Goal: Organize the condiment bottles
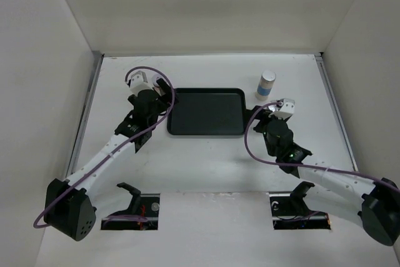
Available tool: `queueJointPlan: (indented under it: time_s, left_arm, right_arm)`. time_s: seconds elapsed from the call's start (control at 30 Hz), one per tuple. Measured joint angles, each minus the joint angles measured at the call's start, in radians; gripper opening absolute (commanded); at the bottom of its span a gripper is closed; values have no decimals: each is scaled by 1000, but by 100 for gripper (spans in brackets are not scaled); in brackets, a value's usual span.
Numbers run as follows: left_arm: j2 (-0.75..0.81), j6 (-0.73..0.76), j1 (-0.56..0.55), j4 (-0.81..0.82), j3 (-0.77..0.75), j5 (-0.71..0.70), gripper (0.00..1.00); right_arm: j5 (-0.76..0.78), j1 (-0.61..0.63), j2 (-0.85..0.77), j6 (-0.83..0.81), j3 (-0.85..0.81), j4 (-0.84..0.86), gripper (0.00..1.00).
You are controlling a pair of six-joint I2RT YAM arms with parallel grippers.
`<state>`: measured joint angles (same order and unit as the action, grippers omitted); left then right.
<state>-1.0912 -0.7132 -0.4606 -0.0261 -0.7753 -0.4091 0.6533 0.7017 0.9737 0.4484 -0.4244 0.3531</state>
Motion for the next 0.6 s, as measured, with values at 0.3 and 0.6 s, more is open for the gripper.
queueJointPlan:
  time_s: [0.3, 0.6]
  left_arm:
    - [-124, 120, 32, 121, -39, -67, 100]
    - [-409, 253, 130, 170, -321, -43, 68]
  right_arm:
    - [-11, 2, 11, 0, -1, 9, 93]
    - [-65, 13, 29, 3, -2, 18, 60]
